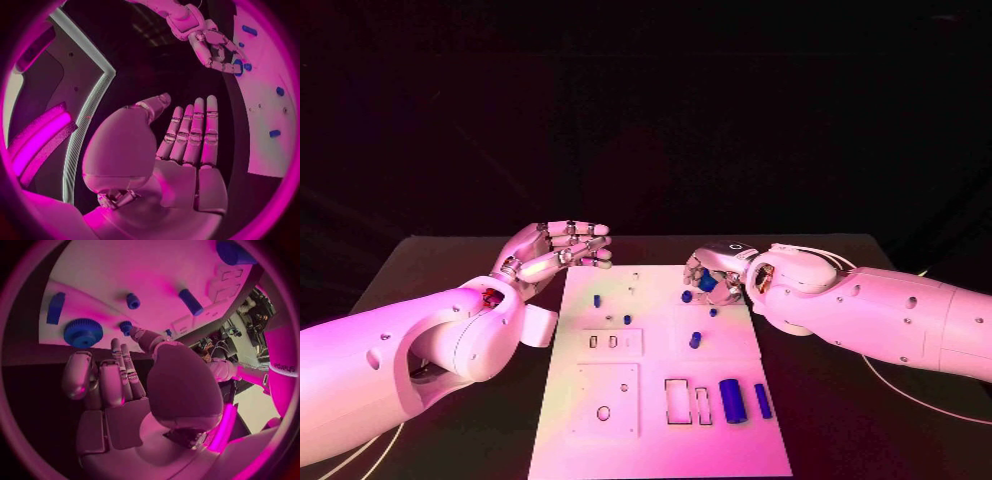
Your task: Assemble the parts on the task board
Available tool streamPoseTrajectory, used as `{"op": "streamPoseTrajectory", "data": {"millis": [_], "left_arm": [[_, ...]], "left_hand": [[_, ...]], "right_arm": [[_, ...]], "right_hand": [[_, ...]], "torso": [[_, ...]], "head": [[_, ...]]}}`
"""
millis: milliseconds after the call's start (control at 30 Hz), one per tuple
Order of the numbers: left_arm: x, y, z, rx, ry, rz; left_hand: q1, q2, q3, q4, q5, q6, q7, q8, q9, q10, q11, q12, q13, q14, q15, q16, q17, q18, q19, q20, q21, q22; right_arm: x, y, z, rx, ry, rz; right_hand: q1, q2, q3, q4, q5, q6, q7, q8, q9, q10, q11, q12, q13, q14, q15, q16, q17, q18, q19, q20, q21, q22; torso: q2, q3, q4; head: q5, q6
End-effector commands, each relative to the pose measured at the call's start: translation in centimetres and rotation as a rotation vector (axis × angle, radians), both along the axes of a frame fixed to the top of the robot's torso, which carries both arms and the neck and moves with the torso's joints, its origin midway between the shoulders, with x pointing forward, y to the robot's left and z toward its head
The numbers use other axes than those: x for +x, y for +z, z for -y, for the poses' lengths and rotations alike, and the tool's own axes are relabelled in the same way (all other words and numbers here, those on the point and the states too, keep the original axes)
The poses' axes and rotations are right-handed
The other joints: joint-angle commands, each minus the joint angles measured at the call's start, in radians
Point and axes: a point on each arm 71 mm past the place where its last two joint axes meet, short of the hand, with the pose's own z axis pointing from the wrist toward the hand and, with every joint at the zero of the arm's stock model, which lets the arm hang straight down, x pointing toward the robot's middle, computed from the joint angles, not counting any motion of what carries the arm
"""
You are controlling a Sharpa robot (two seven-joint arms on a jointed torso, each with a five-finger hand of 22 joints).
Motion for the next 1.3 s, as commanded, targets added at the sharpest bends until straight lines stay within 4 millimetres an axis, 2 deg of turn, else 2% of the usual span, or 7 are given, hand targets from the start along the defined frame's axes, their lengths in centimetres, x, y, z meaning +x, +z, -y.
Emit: {"op": "streamPoseTrajectory", "data": {"millis": [33, 267, 400, 667, 1167, 1300], "left_arm": [[-0.1, 0.2, 0.3, 0.003, -0.03, 0.016], [-0.2, 0.2, 0.4, 0.003, -0.036, 0.016], [-0.2, 0.3, 0.5, 0.003, -0.039, 0.014], [-0.1, 0.3, 0.4, 0.005, -0.038, 0.012], [-0.1, 0.4, 0.4, 0.004, -0.045, 0.008], [-0.1, 0.4, 0.5, 0.004, -0.049, 0.006]], "left_hand": [[-0.009, -0.003, -0.005, 0.0, -0.005, -0.006, 0.039, 0.003, 0.001, 0.002, 0.002, -0.005, 0.001, -0.006, -0.003, 0.005, 0.001, 0.011, 0.008, -0.001, 0.005, 0.001], [-0.009, -0.003, -0.005, 0.0, -0.005, -0.006, 0.039, 0.003, 0.001, 0.002, 0.002, -0.005, 0.001, -0.006, -0.003, 0.005, 0.001, 0.011, 0.008, -0.001, 0.005, 0.001], [-0.009, -0.003, -0.005, 0.0, -0.005, -0.006, 0.039, 0.003, 0.001, 0.002, 0.002, -0.005, 0.001, -0.006, -0.003, 0.005, 0.001, 0.011, 0.008, -0.001, 0.005, 0.001], [-0.009, -0.002, -0.006, 0.0, -0.006, -0.006, 0.039, 0.003, 0.001, 0.002, 0.002, -0.005, 0.001, -0.007, -0.003, 0.005, 0.003, 0.011, 0.008, -0.001, 0.007, 0.002], [-0.009, -0.002, -0.006, 0.0, -0.006, -0.006, 0.039, 0.003, 0.001, 0.002, 0.002, -0.005, 0.001, -0.007, -0.003, 0.005, 0.003, 0.011, 0.008, -0.001, 0.007, 0.002], [-0.009, -0.001, -0.007, 0.0, -0.006, -0.007, 0.039, 0.003, 0.001, 0.003, 0.002, -0.006, 0.001, -0.007, -0.003, 0.006, 0.004, 0.011, 0.008, -0.002, 0.009, 0.003]], "right_arm": [[0.0, -0.3, -0.2, -0.029, 0.006, -0.015], [0.0, -0.5, -0.6, -0.033, 0.011, -0.022], [0.0, -0.7, -0.8, -0.035, 0.015, -0.029], [0.0, -0.9, -1.0, -0.036, 0.017, -0.034], [0.5, -1.1, -1.2, -0.034, 0.002, -0.024], [0.6, -1.1, -1.3, -0.032, -0.001, -0.019]], "right_hand": [[-0.005, 0.009, 0.001, 0.006, 0.003, -0.003, 0.001, 0.002, 0.002, 0.008, -0.003, 0.005, 0.002, 0.048, 0.004, 0.008, 0.003, -0.018, 0.009, -0.001, 0.008, 0.003], [-0.011, 0.016, 0.007, 0.015, 0.005, 0.0, 0.001, 0.004, 0.006, 0.013, -0.003, 0.009, 0.004, 0.048, 0.004, 0.018, 0.014, -0.02, 0.014, 0.0, 0.019, 0.02], [-0.013, 0.017, 0.009, 0.019, 0.006, 0.002, 0.0, 0.005, 0.008, 0.017, -0.004, 0.011, 0.005, 0.049, 0.004, 0.022, 0.017, -0.02, 0.015, 0.0, 0.022, 0.024], [-0.016, 0.019, 0.012, 0.023, 0.004, 0.005, -0.001, 0.008, 0.011, 0.022, -0.005, 0.013, 0.007, 0.048, 0.003, 0.026, 0.019, -0.02, 0.015, 0.0, 0.025, 0.028], [-0.012, 0.036, 0.032, 0.033, 0.003, 0.022, -0.009, 0.02, 0.024, 0.039, -0.012, 0.021, 0.011, 0.047, -0.002, 0.036, 0.024, -0.022, 0.016, -0.002, 0.035, 0.044], [-0.01, 0.04, 0.036, 0.033, 0.003, 0.025, -0.01, 0.023, 0.027, 0.042, -0.013, 0.022, 0.012, 0.047, -0.003, 0.038, 0.025, -0.022, 0.017, -0.003, 0.037, 0.047]], "torso": [[0.001, 0.0006, -0.001], [0.003, 0.0, -0.0011], [0.003, 0.0, 0.0002], [0.003, -0.0002, -0.0014], [0.006, -0.0003, -0.0023], [0.006, -0.0006, -0.0008]], "head": [[0.002, 0.001], [0.002, 0.0], [0.006, -0.004], [0.007, -0.005], [0.009, -0.006], [0.008, -0.009]]}}
